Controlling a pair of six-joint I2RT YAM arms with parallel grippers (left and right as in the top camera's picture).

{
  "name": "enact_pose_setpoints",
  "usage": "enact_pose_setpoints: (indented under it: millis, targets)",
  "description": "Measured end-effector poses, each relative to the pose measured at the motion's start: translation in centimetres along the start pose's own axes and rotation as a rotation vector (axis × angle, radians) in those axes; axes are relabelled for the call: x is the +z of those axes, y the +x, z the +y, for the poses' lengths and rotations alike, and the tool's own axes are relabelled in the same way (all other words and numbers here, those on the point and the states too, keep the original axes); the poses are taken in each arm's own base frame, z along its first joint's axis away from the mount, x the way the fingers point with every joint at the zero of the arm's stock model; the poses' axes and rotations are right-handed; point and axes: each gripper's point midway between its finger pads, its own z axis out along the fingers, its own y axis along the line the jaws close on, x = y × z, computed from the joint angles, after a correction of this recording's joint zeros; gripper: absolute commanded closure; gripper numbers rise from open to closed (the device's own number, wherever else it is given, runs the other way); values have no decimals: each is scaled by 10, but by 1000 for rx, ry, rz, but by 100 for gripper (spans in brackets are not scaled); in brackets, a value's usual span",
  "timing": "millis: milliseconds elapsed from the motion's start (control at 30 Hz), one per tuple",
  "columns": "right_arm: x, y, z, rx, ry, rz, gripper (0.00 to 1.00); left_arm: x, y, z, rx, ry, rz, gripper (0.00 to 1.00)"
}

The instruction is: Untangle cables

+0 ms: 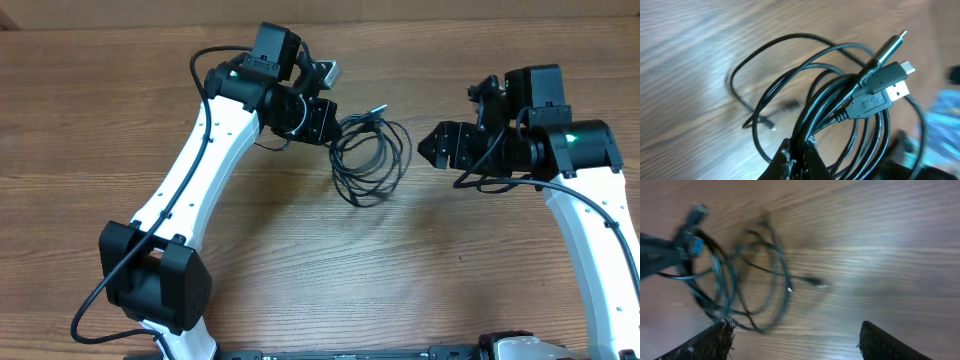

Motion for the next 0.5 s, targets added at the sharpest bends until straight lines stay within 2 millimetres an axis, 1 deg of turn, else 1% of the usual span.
enact_pose_setpoints:
  millis: [100, 233, 300, 367, 400, 433, 467, 500]
  targets:
    - [1, -2, 10, -28, -43, -8, 21, -1, -4, -15, 21, 87, -14, 96]
    - [3, 0, 25, -69, -83, -3, 22, -3, -10, -31, 51, 177, -34, 96]
    - [5, 1, 32, -89, -98, 3, 30, -3, -12, -38, 69, 203, -43, 96]
    - [8, 2, 37, -104, -110, 9, 43, -2, -14, -43, 83, 224, -48, 96]
    - [11, 3, 39, -113, -115, 14, 53, -1, -13, -47, 89, 234, -46, 96]
    - [14, 3, 40, -119, -116, 22, 65, -1, -13, -49, 92, 241, -44, 96]
    - [18, 3, 39, -114, -113, 31, 81, 0, -12, -52, 97, 247, -40, 96]
    - [22, 3, 39, -103, -112, 41, 95, 1, -11, -54, 99, 251, -37, 96]
